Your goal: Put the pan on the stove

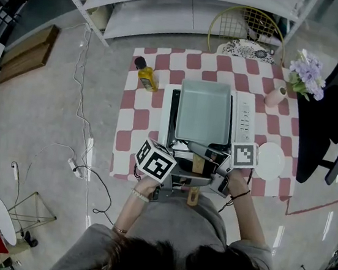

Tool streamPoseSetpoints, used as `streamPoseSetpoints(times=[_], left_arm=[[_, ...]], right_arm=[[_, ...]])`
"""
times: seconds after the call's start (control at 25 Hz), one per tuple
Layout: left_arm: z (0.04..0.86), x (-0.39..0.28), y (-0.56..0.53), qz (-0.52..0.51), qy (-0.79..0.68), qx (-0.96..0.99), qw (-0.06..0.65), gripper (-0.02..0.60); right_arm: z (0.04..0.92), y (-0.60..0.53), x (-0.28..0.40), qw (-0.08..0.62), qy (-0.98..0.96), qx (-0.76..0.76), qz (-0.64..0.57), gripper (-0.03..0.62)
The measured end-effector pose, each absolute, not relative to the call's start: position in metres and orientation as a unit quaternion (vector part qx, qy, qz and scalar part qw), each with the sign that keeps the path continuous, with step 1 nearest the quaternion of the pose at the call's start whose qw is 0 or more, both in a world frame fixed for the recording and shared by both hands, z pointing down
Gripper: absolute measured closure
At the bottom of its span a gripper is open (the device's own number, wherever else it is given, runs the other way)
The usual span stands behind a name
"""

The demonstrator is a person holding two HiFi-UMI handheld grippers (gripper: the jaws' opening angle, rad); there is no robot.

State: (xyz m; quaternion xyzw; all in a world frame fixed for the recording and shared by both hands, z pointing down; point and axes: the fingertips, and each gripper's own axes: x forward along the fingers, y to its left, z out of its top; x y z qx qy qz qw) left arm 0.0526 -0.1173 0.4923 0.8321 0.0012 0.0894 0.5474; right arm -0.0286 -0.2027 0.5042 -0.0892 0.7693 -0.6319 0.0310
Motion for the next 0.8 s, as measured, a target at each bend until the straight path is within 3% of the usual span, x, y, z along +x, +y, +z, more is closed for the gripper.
streamPoseSetpoints(times=[0.8], left_arm=[[0.5004, 0.0535, -0.1135, 0.090, -0.002, 0.835, 0.542, 0.382]], right_arm=[[0.5063, -0.2000, -0.0282, 0.042, 0.771, -0.078, -0.631, 0.410]])
